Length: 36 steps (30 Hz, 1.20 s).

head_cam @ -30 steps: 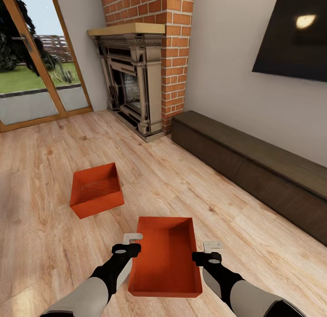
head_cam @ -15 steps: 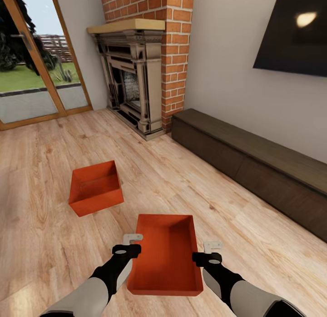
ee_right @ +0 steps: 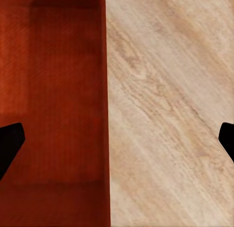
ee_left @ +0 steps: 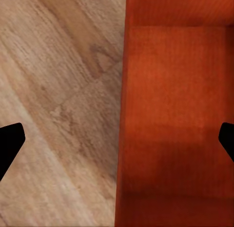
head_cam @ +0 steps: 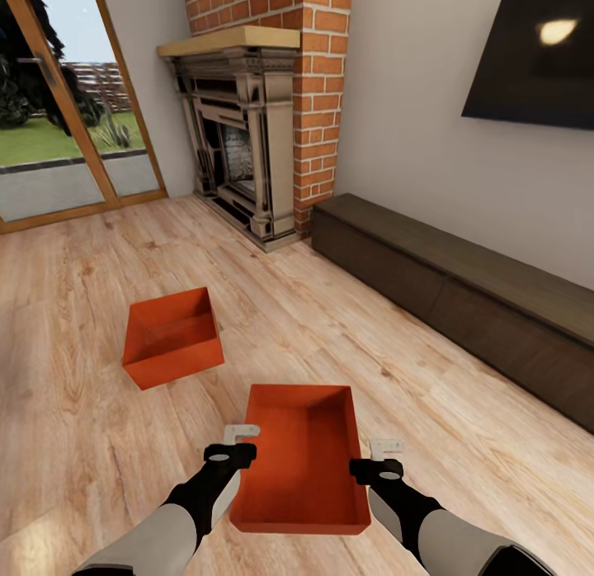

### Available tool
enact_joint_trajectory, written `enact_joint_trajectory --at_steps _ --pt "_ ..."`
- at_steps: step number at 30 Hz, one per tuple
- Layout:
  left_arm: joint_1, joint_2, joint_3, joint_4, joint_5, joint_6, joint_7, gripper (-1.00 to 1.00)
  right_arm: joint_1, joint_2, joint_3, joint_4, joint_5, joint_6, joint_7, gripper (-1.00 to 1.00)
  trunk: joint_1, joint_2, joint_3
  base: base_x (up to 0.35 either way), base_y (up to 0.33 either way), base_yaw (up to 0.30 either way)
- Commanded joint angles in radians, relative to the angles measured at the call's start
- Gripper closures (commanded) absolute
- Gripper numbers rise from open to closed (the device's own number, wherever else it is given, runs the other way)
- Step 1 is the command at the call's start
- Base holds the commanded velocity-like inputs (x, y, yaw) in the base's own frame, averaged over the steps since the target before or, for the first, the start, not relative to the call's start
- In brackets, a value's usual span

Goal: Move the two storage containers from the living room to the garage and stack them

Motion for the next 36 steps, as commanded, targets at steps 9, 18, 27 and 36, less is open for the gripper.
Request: enact_joint_trajectory --at_steps 9,18,27,36 --pt "0.0 0.0 0.004 -0.004 -0.007 0.005 0.015 -1.0 -0.001 0.0 0.009 -0.001 -0.009 -0.001 -0.005 -1.0 0.019 -0.036 -0.016 0.0 0.0 0.0" --pt "0.0 0.0 0.005 0.001 -0.007 0.007 0.014 -1.0 -0.001 0.0 0.009 -0.001 -0.009 -0.001 -0.005 -1.0 0.054 -0.099 -0.045 0.0 0.0 0.0" --pt "0.0 0.0 0.006 0.008 -0.008 0.007 0.013 -1.0 -0.001 0.0 0.009 -0.001 -0.009 -0.001 -0.005 -1.0 0.088 -0.162 -0.073 0.0 0.0 0.0" --pt "0.0 0.0 0.006 0.008 -0.008 0.007 0.013 -1.0 -0.001 0.0 0.009 -0.001 -0.009 -0.001 -0.005 -1.0 0.123 -0.225 -0.101 0.0 0.0 0.0"
